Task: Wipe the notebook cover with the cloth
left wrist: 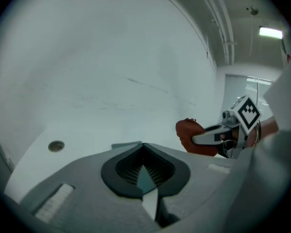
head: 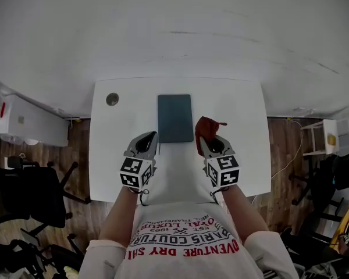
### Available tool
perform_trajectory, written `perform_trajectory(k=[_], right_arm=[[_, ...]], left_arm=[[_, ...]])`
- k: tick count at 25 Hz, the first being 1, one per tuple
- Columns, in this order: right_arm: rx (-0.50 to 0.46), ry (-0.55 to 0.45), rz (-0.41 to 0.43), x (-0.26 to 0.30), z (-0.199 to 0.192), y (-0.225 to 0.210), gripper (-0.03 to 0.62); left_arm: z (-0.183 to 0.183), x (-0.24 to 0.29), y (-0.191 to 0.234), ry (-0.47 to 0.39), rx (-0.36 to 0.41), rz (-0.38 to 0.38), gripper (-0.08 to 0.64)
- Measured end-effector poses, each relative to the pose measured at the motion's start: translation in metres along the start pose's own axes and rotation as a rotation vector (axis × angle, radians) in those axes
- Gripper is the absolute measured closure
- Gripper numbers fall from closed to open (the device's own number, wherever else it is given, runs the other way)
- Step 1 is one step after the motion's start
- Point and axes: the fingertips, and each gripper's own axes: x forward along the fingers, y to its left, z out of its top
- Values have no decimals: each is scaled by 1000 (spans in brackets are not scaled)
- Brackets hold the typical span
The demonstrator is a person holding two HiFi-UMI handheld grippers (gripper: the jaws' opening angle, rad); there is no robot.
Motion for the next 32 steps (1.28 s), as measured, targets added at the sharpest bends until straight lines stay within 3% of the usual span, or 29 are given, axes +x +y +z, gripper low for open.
perform_trajectory(k=[6, 10, 14, 20, 32], right_arm=[[-31, -167, -29, -31, 55, -1, 517], [-78, -279, -27, -56, 85, 10, 517], [-127, -409, -34, -80, 113, 19, 517], [-148, -459, -36, -88, 122, 25, 517], [-142, -409, -48, -80, 109, 30, 518]], left_arm=[[83, -41, -21, -200, 154, 30, 551], [126, -67, -46, -316, 174, 12, 551], [157, -86, -67, -380, 191, -5, 551], [165, -95, -77, -379, 252, 13, 551], [150, -87, -62, -336, 193, 23, 549]])
